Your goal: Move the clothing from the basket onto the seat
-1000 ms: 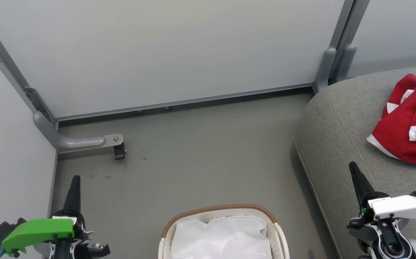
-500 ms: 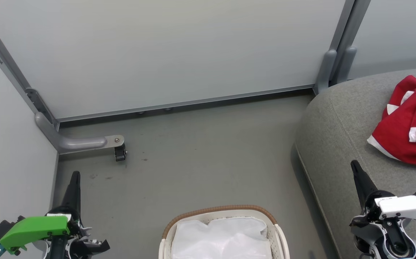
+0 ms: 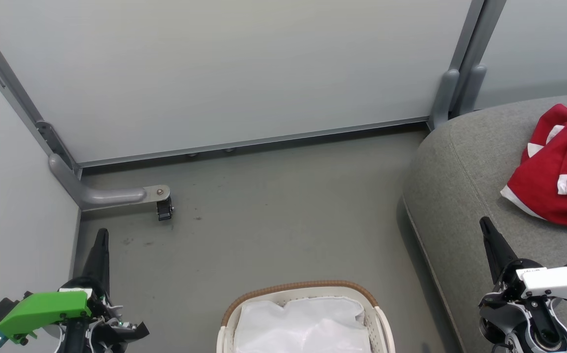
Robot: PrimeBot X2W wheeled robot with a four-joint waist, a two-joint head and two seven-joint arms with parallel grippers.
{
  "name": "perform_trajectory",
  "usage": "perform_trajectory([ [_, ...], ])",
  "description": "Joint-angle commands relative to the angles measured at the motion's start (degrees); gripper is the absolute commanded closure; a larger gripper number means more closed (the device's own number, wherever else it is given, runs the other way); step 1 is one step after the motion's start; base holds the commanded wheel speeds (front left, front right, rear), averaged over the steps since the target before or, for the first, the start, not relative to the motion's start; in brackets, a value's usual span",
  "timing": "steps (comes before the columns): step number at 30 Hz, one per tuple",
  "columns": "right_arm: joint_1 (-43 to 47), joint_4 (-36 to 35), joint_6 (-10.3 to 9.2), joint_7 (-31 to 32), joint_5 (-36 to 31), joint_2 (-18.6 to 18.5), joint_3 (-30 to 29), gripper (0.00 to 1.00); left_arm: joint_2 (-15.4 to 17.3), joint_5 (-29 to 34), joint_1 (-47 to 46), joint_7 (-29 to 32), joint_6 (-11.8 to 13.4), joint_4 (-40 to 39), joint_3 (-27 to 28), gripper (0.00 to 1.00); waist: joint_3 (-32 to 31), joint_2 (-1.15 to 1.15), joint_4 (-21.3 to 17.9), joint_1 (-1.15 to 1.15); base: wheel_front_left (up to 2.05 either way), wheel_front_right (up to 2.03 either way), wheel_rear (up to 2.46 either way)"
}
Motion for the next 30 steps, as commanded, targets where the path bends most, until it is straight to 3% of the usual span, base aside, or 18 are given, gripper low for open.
perform_trajectory([
  [1, 0.63, -0.25, 0.00, 0.19, 0.17, -0.14, -0.12, 1.00, 0.40, -0.18, -0.64, 0.27, -0.35, -0.11, 0.15, 1.00, 0.00, 0.00, 0.00, 0.00, 0.00, 0.00, 0.00],
  [30, 0.63, -0.24, 0.00, 0.18, 0.18, -0.14, -0.10, 1.00, 0.40, -0.19, -0.64, 0.26, -0.34, -0.13, 0.14, 1.00, 0.00, 0.00, 0.00, 0.00, 0.00, 0.00, 0.00],
])
